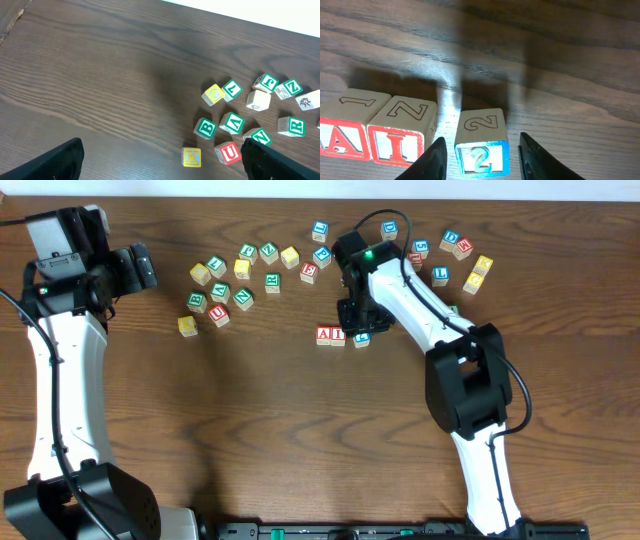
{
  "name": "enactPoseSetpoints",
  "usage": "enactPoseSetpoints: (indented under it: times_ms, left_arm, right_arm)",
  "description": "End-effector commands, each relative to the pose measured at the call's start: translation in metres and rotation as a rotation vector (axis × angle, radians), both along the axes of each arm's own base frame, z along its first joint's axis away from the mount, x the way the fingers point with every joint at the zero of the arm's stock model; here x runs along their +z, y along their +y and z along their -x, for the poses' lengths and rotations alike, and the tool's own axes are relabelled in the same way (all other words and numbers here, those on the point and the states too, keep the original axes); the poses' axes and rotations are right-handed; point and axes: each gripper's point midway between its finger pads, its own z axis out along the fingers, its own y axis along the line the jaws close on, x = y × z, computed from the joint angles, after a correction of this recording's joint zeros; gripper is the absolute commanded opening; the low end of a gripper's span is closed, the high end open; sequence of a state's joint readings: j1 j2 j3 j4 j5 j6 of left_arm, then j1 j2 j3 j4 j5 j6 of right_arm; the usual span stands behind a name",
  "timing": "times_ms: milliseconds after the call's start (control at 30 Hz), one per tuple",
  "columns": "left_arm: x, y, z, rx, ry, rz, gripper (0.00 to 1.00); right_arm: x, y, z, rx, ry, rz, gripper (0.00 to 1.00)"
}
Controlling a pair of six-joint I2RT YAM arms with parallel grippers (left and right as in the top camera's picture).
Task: Spell out AI2
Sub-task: 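Carry the 2 block and set it right of the I block, then open the right gripper and lift away from the 2 block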
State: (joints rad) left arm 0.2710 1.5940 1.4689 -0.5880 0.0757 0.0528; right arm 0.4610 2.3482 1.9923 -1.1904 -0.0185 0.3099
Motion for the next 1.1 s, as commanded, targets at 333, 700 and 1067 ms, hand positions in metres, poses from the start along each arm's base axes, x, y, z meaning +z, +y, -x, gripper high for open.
enactPoseSetpoints:
  times_ms: [333, 700, 1067]
  left_arm:
    - [0.012, 0.000, -0.002, -0.005, -0.024, -0.013, 0.99]
    - [0.012, 0.000, -0.002, -0.005, -0.024, -0.013, 0.99]
    - [0.012, 0.000, -0.002, -0.005, -0.024, -0.012, 0.99]
  right_arm:
    - [0.073, -0.036, -0.011, -0.074, -0.103, -0.036, 0.45]
    - [0.057, -0.059, -0.015, -0.092, -0.072, -0.014, 0.44]
    - [0.029, -0.060, -0.007, -0.092, -0.045, -0.010, 0.45]
